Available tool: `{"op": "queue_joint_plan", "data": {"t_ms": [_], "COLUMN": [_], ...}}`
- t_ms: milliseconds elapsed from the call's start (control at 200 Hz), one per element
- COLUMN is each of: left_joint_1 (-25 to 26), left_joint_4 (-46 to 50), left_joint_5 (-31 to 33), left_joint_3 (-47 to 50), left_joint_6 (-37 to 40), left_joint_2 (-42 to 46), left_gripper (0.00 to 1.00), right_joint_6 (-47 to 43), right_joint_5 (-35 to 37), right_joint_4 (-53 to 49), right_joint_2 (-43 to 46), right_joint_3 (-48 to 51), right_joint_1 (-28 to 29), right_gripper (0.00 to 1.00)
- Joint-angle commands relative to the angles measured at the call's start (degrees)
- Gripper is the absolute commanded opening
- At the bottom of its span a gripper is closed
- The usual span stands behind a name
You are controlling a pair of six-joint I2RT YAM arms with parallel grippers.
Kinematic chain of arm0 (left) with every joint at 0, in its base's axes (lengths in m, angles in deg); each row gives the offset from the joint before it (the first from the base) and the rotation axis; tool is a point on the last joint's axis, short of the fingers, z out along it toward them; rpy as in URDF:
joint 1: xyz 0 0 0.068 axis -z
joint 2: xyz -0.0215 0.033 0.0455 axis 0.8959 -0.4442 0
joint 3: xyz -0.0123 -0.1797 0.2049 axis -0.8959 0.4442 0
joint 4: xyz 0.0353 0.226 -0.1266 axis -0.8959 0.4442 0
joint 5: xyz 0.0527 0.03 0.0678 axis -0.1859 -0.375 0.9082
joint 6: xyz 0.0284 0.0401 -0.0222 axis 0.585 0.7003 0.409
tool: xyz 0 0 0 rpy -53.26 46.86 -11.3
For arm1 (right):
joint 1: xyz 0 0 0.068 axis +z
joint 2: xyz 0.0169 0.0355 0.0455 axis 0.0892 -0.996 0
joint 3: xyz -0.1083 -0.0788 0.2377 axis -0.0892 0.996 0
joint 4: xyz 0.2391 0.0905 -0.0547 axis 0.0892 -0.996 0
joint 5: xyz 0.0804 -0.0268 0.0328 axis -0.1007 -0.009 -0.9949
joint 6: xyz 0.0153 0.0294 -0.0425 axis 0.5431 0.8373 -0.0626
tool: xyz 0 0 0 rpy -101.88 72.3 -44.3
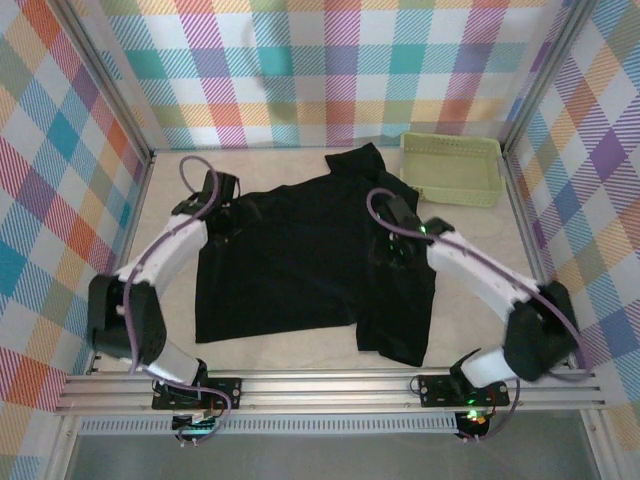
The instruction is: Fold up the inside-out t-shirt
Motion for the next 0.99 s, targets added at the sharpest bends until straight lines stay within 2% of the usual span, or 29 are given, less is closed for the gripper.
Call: {"op": "queue_joint_plan", "data": {"t_ms": [0, 100, 260, 430, 625, 755, 870, 990], "left_joint_1": [-1.07, -1.0, -2.79, -9.58, -15.7, -15.12, -13.08, -10.26], "left_joint_4": [0.92, -1.48, -2.93, -5.09, -5.79, -5.93, -4.7, -4.37], "left_joint_5": [-2.79, -5.9, -5.84, -6.99, -7.68, -10.2, -9.39, -8.95], "left_joint_3": [-4.55, -5.57, -4.03, 1.38, 3.56, 3.77, 4.79, 7.71], "left_joint_6": [0.28, -0.86, -1.05, -0.69, 1.39, 2.1, 2.64, 2.13], "left_joint_2": [-8.36, -13.95, -18.91, -18.96, -17.61, -16.28, -13.99, -10.96], "left_gripper": [0.8, 0.8, 0.8, 0.8, 0.81, 0.81, 0.82, 0.82], "right_joint_6": [-8.67, -9.89, -9.58, -6.18, 1.4, 7.02, 9.53, 10.37], "right_joint_5": [-3.25, -3.62, -4.94, -9.45, -11.76, -9.59, -5.46, -4.13], "right_joint_4": [1.8, 2.51, 2.37, 6.08, 9.78, 9.97, 9.58, 7.87], "right_joint_2": [-10.44, -17.2, -23.65, -23.27, -19.98, -15.99, -10.71, -7.17], "right_joint_3": [-7.2, -11.7, -13.87, -7.85, -1.49, 2.89, 8.61, 12.39], "right_joint_1": [-3.66, -5.33, -5.38, -4.02, 2.63, 4.75, 4.72, 4.67], "right_gripper": [0.61, 0.62, 0.63, 0.63, 0.63, 0.63, 0.62, 0.62]}}
